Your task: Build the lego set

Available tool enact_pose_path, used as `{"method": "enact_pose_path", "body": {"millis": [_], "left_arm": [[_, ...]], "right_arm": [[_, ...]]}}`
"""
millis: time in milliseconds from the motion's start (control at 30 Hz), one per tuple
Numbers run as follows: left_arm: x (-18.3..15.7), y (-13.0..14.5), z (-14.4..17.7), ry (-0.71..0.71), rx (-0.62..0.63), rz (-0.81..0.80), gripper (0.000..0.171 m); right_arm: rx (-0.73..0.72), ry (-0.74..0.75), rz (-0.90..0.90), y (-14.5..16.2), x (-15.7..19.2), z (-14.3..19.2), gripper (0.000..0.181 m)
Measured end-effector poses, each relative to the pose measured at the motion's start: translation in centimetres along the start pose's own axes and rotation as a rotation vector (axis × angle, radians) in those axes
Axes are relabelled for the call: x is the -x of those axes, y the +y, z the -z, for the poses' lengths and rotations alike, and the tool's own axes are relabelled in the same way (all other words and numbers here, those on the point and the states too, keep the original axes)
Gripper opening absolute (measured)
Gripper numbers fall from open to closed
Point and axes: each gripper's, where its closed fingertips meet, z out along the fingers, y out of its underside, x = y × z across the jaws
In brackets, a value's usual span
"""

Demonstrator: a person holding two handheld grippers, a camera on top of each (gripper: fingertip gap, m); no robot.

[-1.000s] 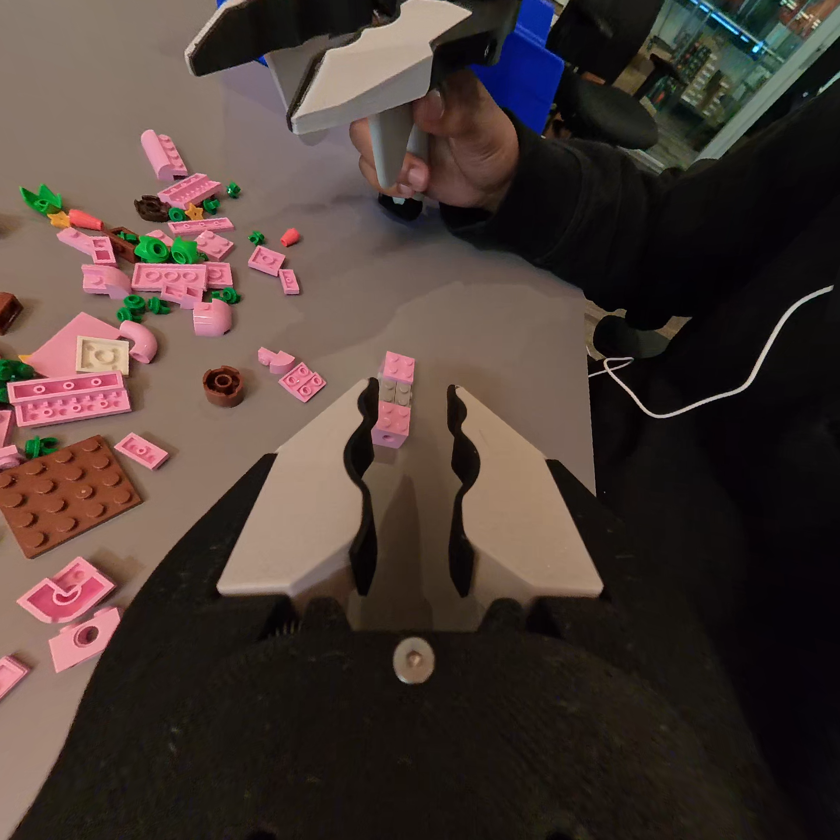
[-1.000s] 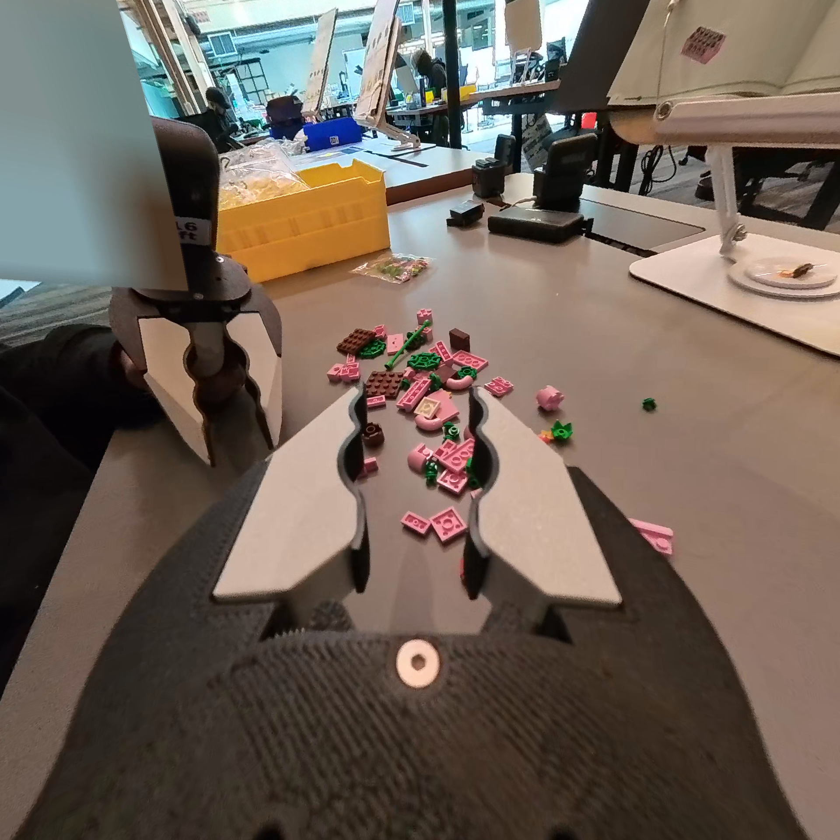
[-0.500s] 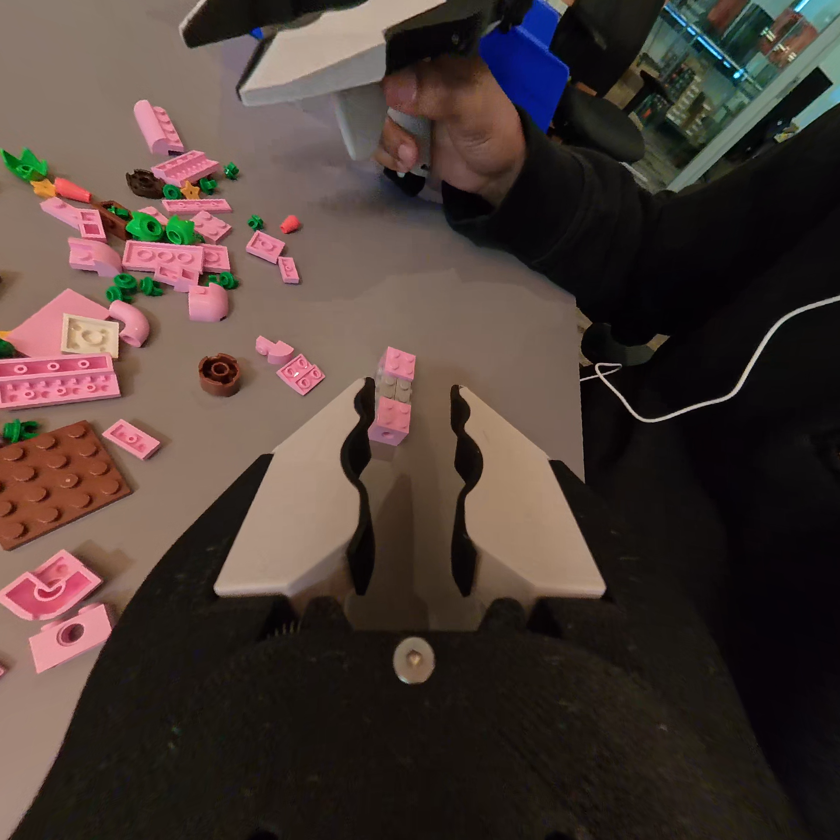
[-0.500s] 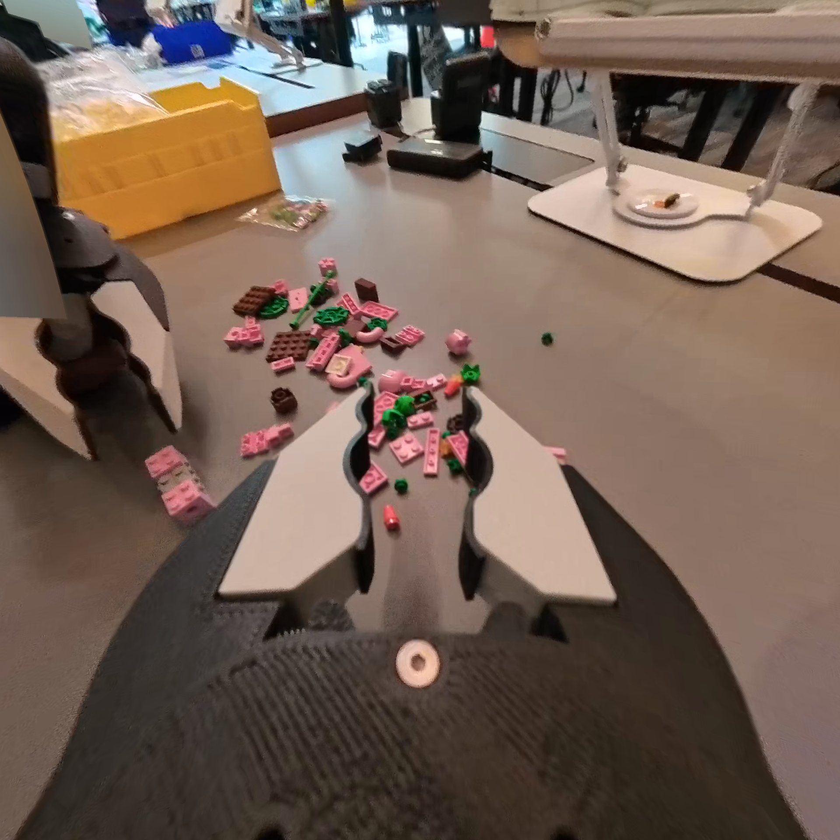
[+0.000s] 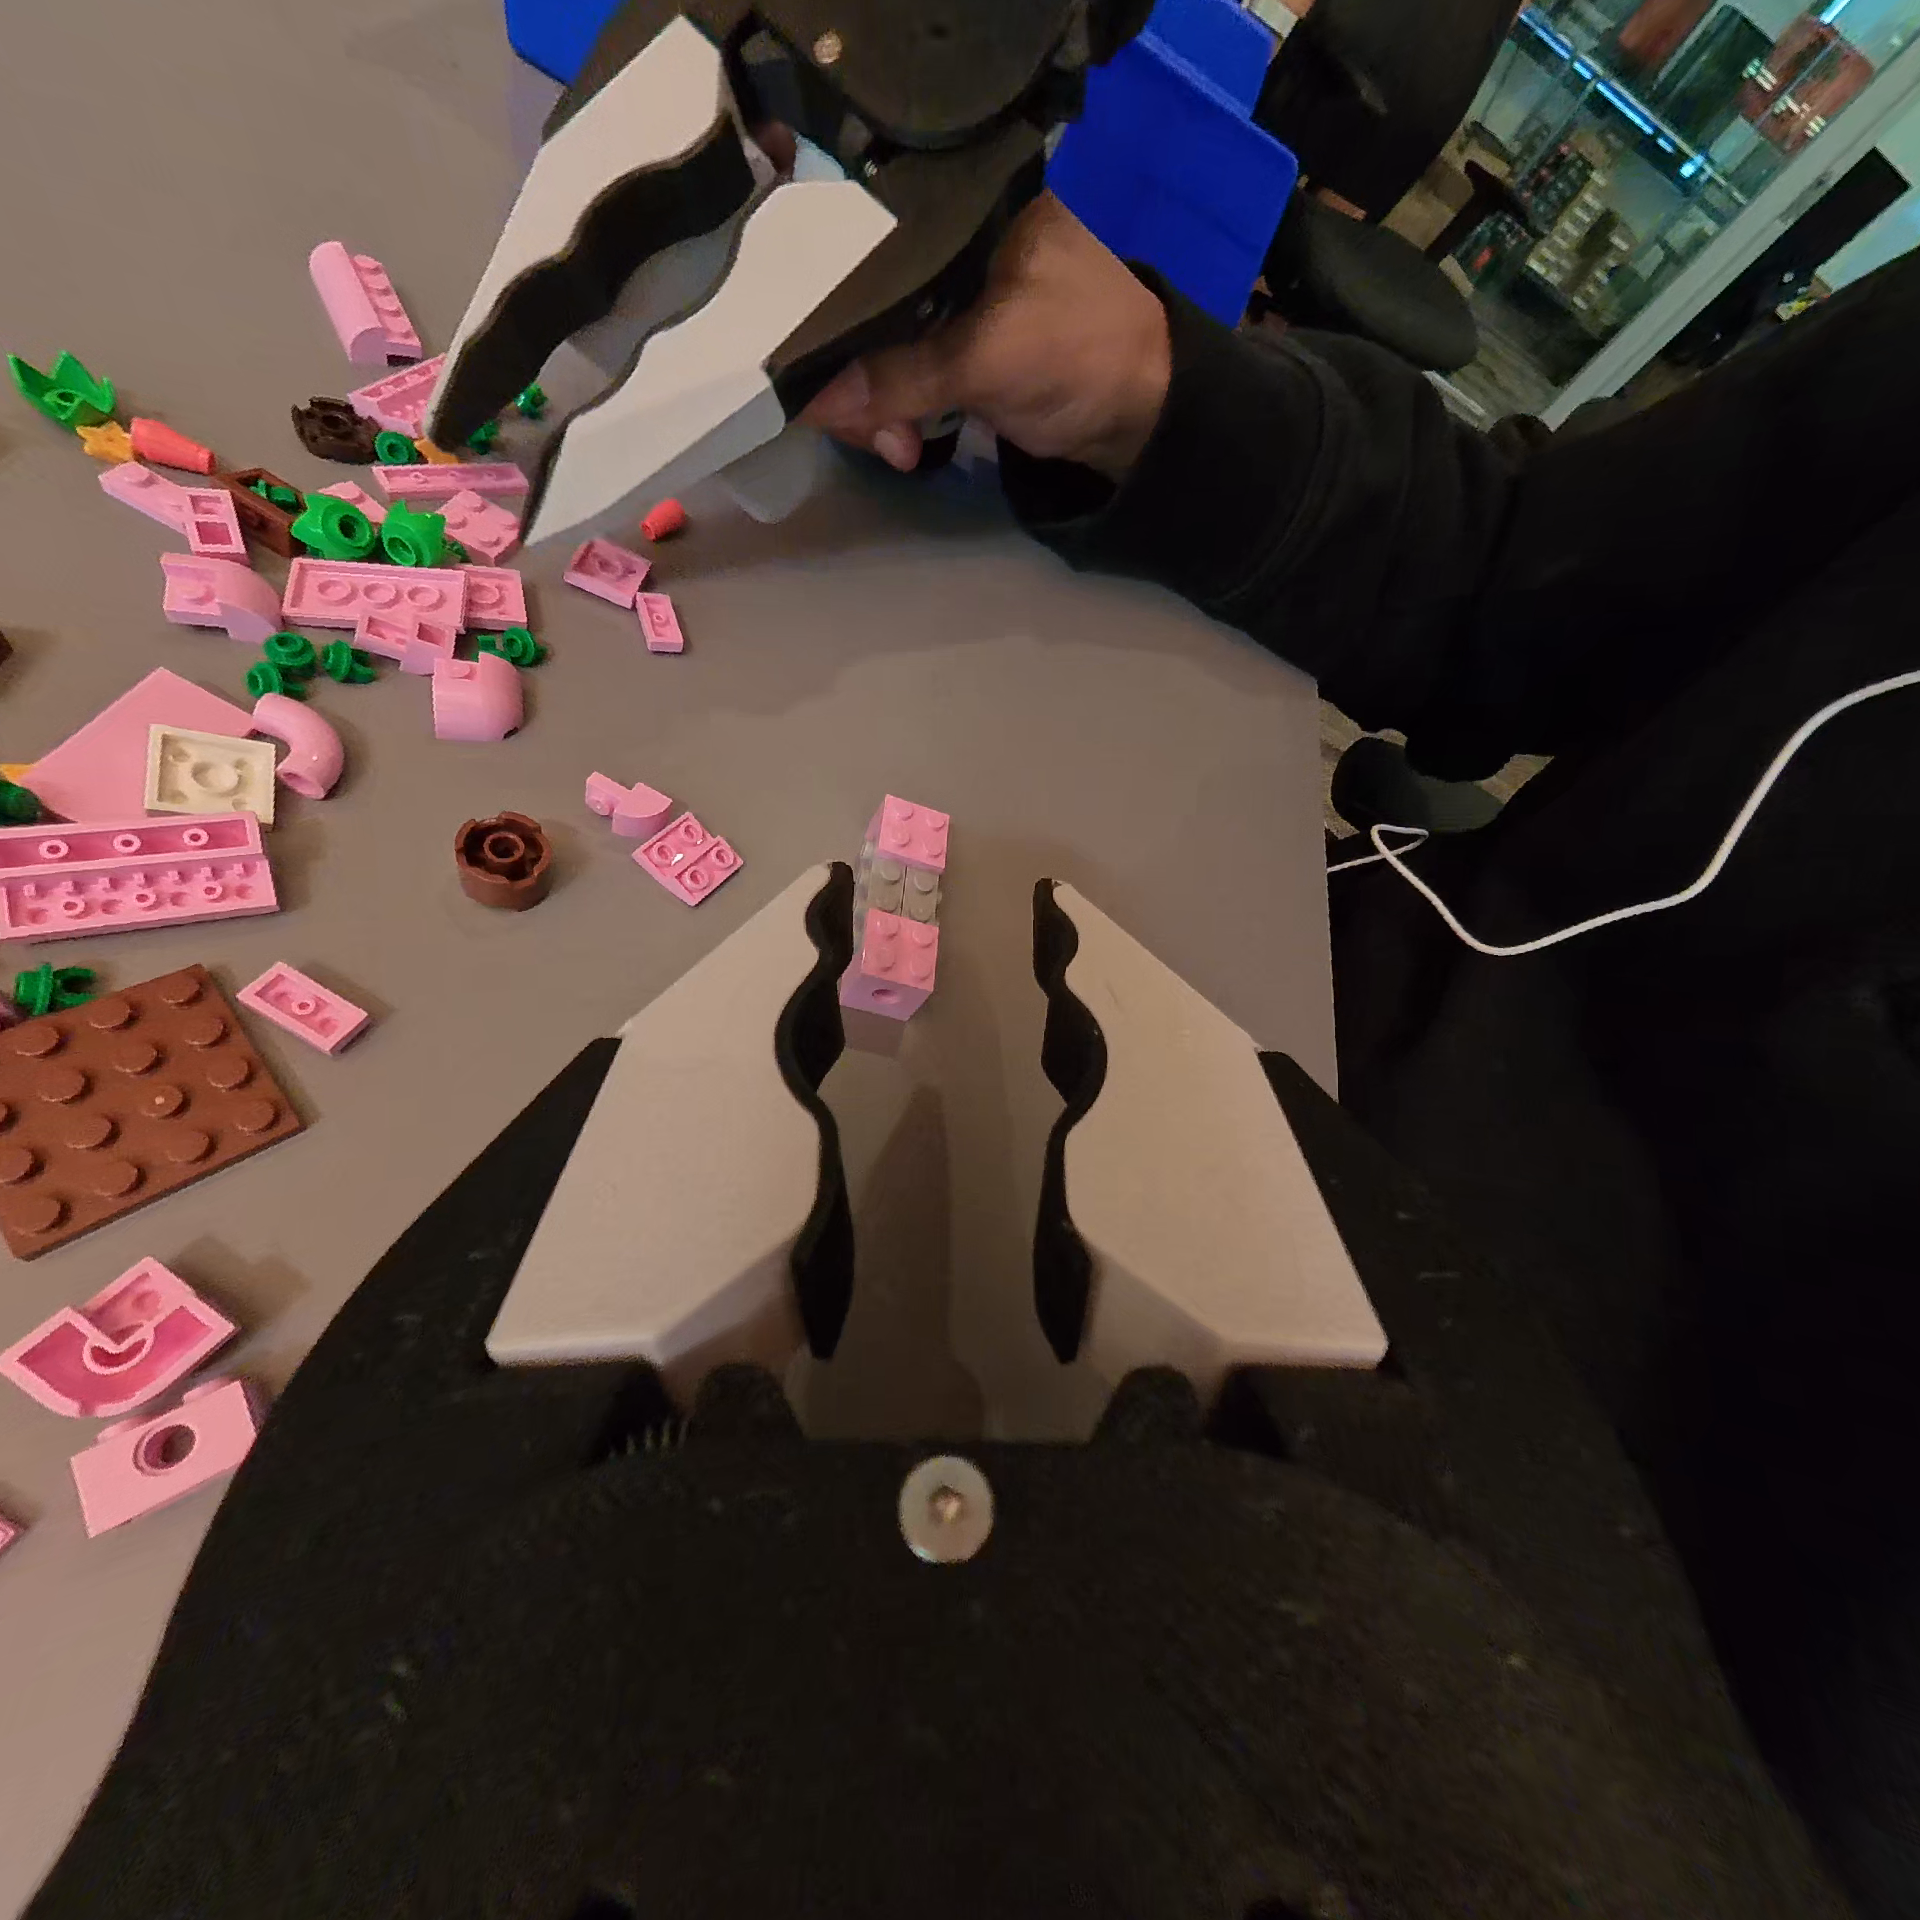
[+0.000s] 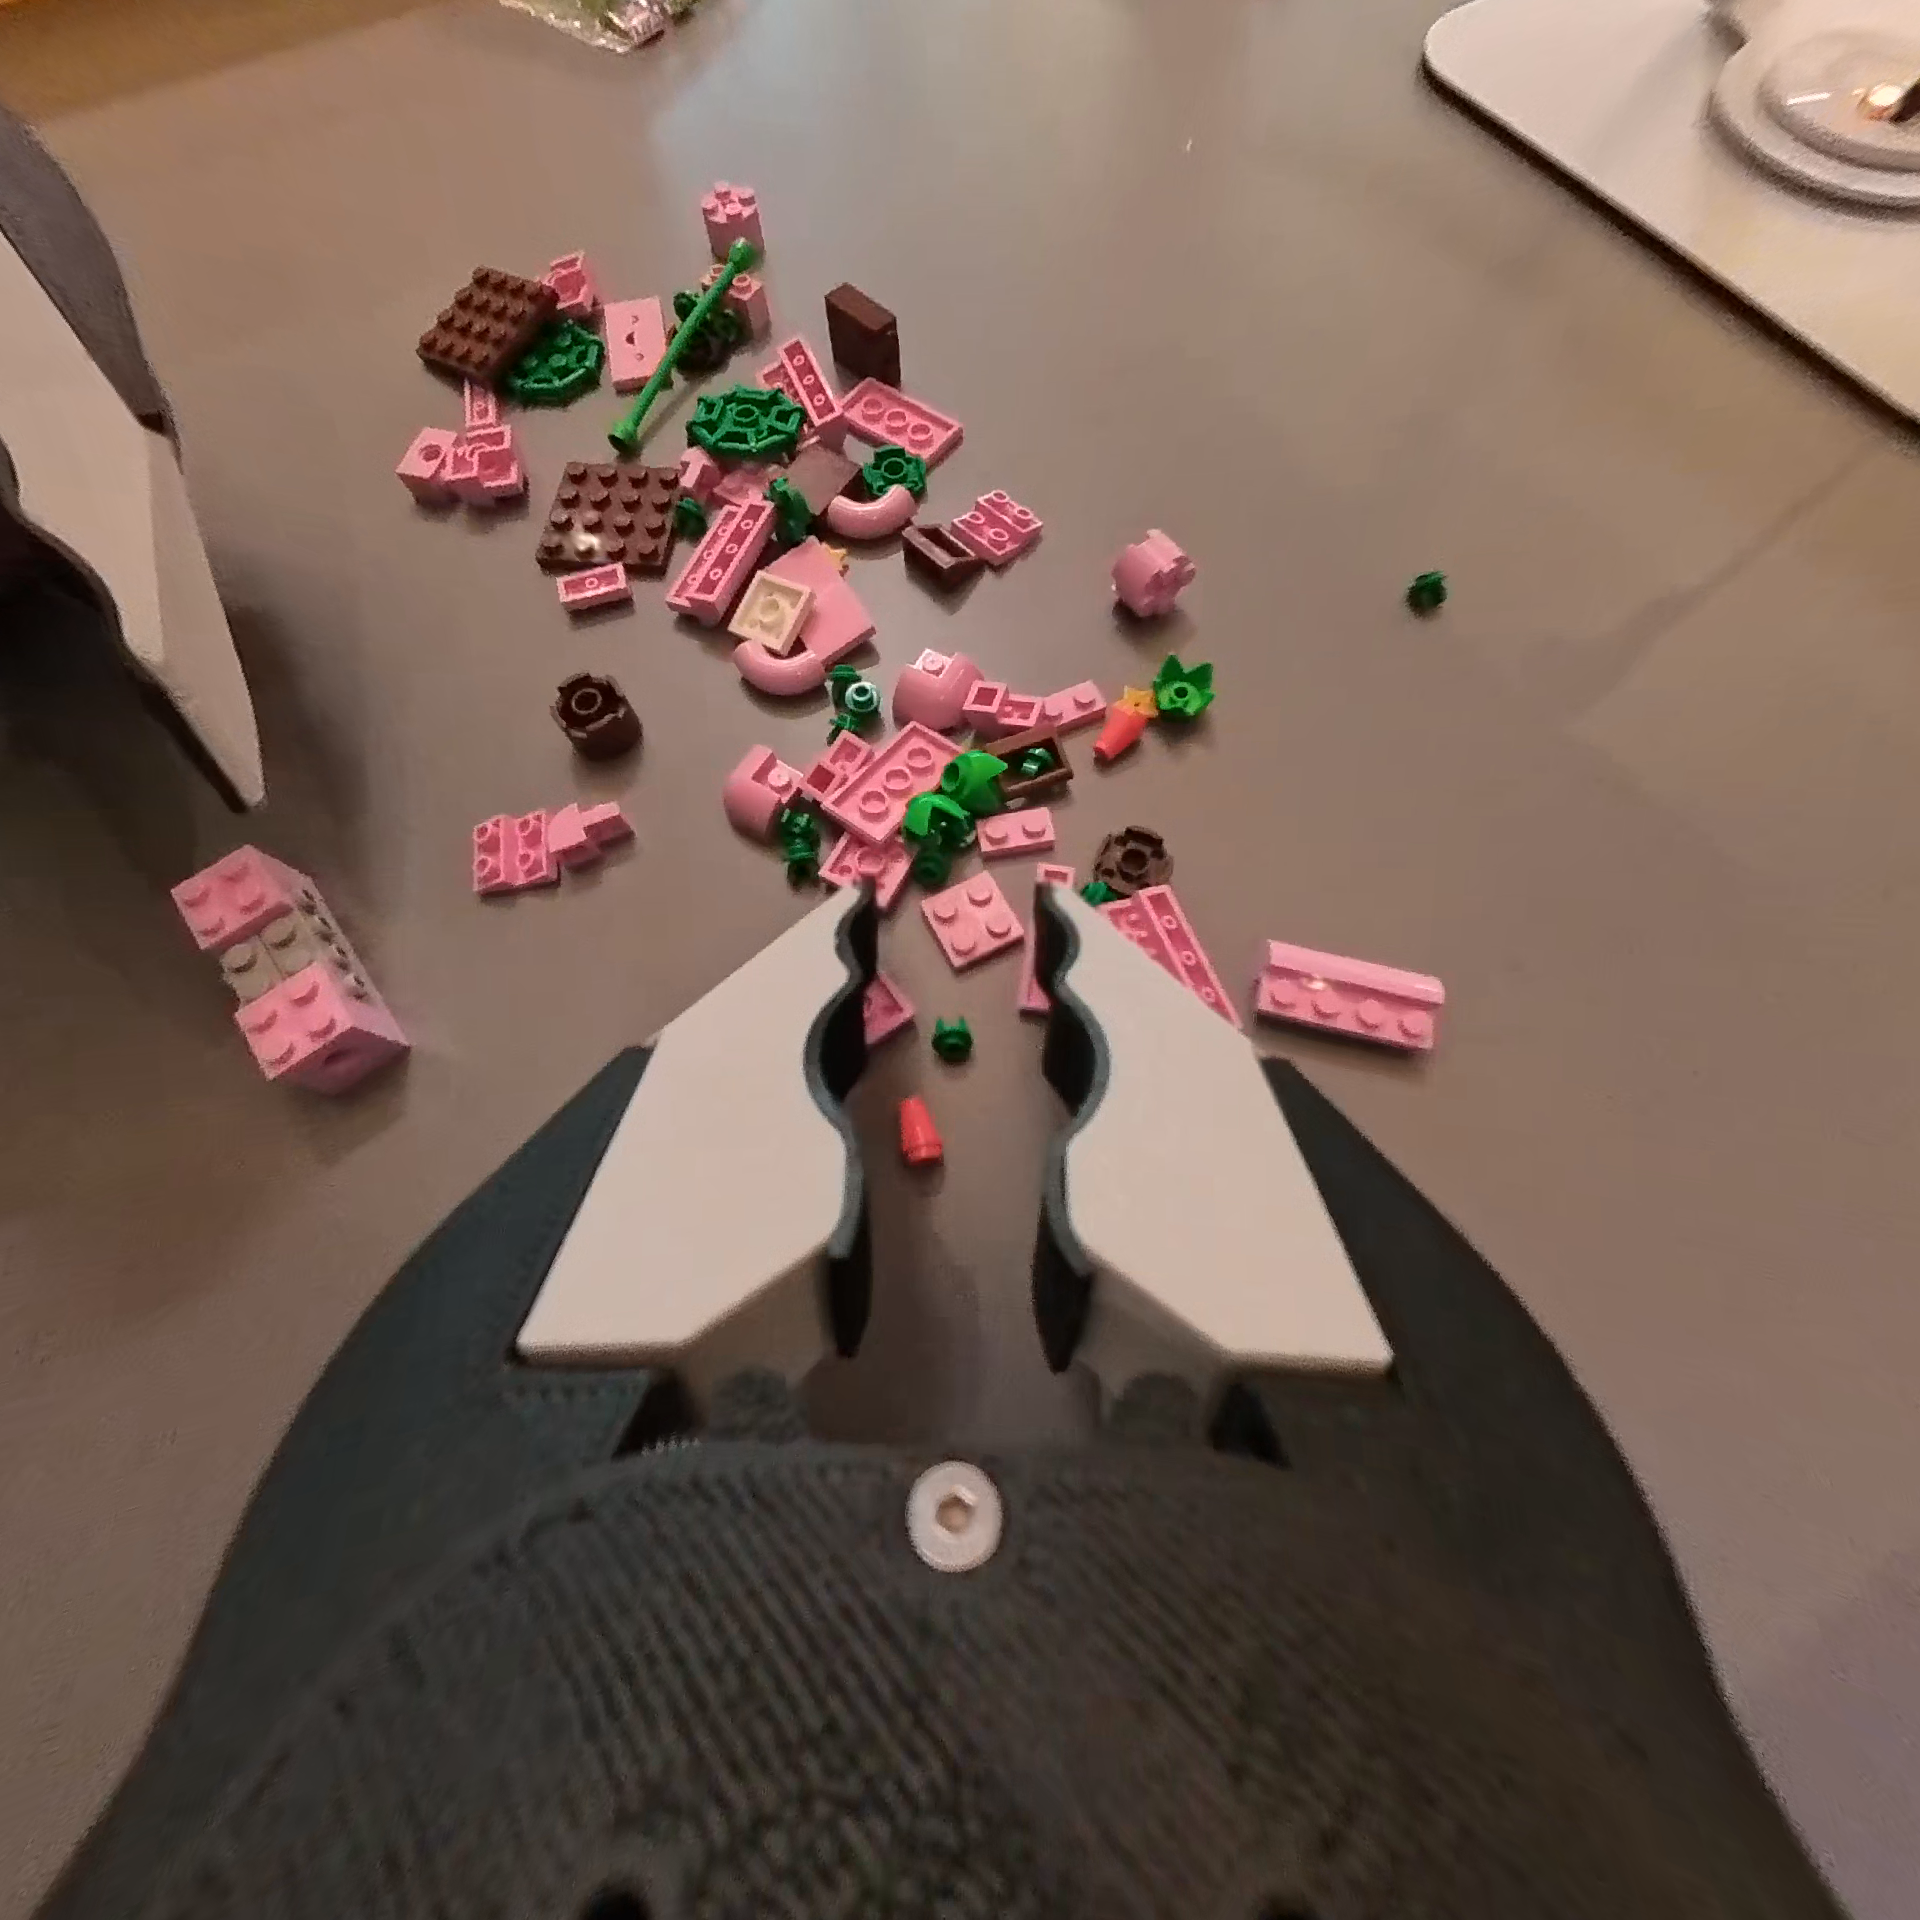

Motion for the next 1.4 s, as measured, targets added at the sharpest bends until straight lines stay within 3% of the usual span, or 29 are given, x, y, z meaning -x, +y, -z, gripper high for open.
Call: {"method": "enact_pose_path", "body": {"millis": [300,733,1400], "left_arm": [[0.0,0.0,0.0,-0.003,-0.002,-0.010,0.033],[0.0,0.0,0.0,-0.002,-0.001,-0.009,0.033],[0.0,0.0,0.0,-0.004,0.002,-0.012,0.033]], "right_arm": [[0.062,-0.039,0.056,0.9,0.0,-0.5,0.021],[0.003,-0.088,0.120,0.0,1.3,0.1,0.022],[0.066,-0.010,0.150,0.8,0.4,-0.8,0.015]]}}
